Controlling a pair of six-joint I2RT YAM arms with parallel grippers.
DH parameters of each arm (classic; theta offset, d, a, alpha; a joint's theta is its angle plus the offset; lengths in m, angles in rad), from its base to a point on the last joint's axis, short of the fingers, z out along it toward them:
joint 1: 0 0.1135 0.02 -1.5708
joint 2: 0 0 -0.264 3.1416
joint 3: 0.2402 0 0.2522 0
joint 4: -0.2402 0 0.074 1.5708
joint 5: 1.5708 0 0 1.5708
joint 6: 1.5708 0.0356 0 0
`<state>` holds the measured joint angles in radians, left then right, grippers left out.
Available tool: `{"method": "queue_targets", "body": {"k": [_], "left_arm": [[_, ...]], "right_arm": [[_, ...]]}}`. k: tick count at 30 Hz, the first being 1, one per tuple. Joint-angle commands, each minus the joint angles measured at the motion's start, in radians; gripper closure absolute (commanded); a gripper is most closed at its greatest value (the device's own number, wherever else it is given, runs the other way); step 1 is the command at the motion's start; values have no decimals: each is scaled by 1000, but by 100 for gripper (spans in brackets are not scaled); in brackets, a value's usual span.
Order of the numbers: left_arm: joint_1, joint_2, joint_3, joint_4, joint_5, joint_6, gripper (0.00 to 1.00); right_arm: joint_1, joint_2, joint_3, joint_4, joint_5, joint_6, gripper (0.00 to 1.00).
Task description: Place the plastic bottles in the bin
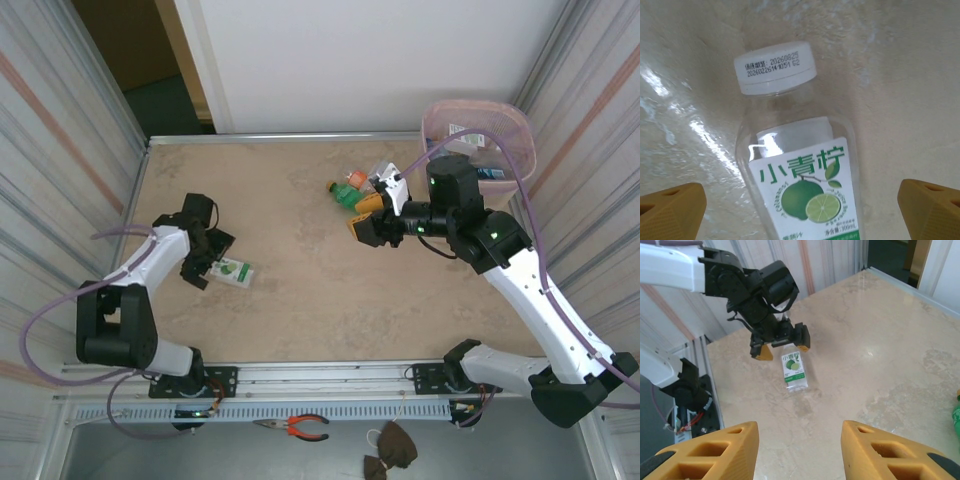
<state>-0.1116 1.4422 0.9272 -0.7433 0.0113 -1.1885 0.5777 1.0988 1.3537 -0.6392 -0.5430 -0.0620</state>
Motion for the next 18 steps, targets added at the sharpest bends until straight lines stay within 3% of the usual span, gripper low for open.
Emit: {"method": "queue_targets", "body": {"k": [1, 18], "left_arm": [[13, 30, -18, 67, 46, -106, 2], [57, 159, -25, 169, 55, -125, 27]], "right_arm": [[7, -20, 18, -20, 18, -20, 53], [7, -39, 17, -35, 31, -25, 53]]}}
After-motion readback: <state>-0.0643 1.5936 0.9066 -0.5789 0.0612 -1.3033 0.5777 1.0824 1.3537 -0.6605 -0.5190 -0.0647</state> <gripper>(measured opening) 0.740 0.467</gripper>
